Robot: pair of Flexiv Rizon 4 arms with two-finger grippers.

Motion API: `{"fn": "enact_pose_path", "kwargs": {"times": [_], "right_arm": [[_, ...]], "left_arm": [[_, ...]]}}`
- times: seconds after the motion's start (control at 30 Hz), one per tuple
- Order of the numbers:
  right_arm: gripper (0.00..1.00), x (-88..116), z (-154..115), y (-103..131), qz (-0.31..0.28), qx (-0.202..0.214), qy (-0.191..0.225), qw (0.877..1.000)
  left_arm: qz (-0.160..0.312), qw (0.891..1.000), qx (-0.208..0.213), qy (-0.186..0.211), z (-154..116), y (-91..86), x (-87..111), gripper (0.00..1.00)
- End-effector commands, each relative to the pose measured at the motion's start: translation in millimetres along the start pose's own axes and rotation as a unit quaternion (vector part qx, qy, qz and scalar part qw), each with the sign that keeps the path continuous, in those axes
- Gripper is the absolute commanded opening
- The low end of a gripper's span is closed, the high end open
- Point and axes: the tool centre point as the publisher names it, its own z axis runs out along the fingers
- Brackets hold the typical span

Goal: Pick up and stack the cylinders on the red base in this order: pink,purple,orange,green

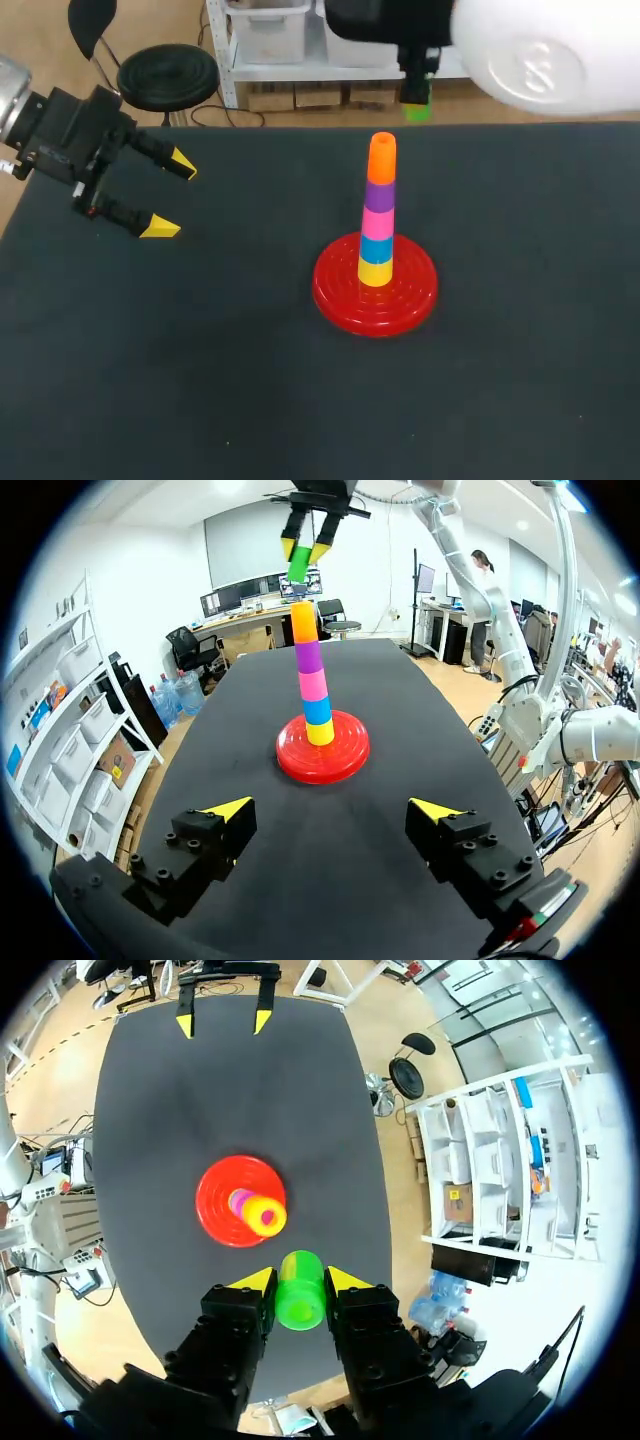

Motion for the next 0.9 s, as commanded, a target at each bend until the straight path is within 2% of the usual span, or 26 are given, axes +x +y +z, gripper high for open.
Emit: {"fn": "enact_pose_path", "kwargs": {"times": [0.03,0.43,0.9], "right_arm": [[0.0,-14.3,7.3,-12.3,-0.002,-0.024,0.004,1.0],[0.0,-19.1,-0.7,-11.6,-0.005,-0.063,-0.019,0.998],[0.0,-23.1,12.7,15.2,-0.03,-0.086,-0.013,0.996]], "left_arm": [[0.001,1.0,-0.002,-0.001,0.2,-1.3,1.0,1.0],[0.001,1.0,-0.002,-0.001,0.2,-1.3,1.0,1.0],[0.001,1.0,-0.002,-0.001,0.2,-1.3,1.0,1.0]]}}
